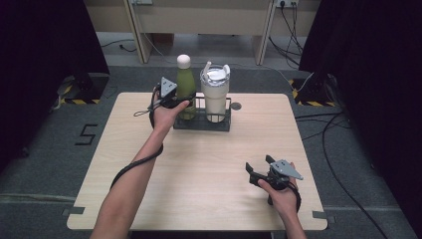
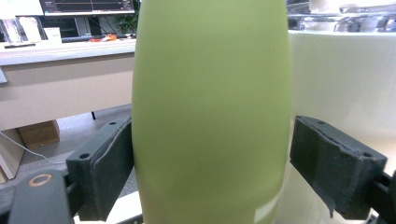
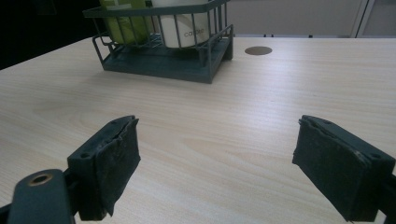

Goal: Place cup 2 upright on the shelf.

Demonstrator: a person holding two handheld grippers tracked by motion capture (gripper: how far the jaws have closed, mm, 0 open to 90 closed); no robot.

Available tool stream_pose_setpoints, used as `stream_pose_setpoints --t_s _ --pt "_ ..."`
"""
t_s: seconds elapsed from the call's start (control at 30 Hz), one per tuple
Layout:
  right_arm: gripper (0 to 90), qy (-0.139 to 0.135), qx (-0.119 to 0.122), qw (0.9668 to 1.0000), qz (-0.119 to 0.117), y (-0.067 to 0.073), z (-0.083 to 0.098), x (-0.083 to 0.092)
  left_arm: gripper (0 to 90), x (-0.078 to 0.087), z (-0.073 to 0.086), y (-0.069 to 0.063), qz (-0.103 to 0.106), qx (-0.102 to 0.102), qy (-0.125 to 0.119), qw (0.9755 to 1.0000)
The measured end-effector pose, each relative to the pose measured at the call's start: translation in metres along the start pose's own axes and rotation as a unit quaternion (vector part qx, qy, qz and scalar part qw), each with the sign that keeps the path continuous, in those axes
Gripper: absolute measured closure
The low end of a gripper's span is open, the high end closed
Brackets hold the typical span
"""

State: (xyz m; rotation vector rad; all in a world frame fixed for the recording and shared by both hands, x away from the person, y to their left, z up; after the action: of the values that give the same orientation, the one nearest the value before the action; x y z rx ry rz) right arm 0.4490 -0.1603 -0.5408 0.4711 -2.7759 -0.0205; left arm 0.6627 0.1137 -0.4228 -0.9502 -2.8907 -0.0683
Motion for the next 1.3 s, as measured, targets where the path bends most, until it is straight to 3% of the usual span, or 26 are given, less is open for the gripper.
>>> stream_pose_setpoints --t_s 0.63,1.3 --pt "13.9 0.001 0.001 1.0 0.001 0.0 0.001 0.0 14.3 0.025 -0.003 -0.004 0.002 -0.017 -0.006 0.9998" --pt "14.0 0.0 0.003 1.0 0.002 0.001 0.001 0.0 14.4 0.087 0.02 -0.007 0.006 -0.014 -0.014 0.9998"
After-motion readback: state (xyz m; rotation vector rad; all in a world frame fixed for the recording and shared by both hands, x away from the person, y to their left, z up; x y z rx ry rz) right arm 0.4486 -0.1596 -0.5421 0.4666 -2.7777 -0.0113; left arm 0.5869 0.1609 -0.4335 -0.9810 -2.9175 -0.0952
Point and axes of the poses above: each handheld gripper's, and its own axes: x roughly backward along the jaws, z roughly out of its underside, y roughly to its left, the point moved 10 cm from there along -x, roughly forward along the jaws, and after that the axes turned 7 degrees about z, right-handed, at the moved point
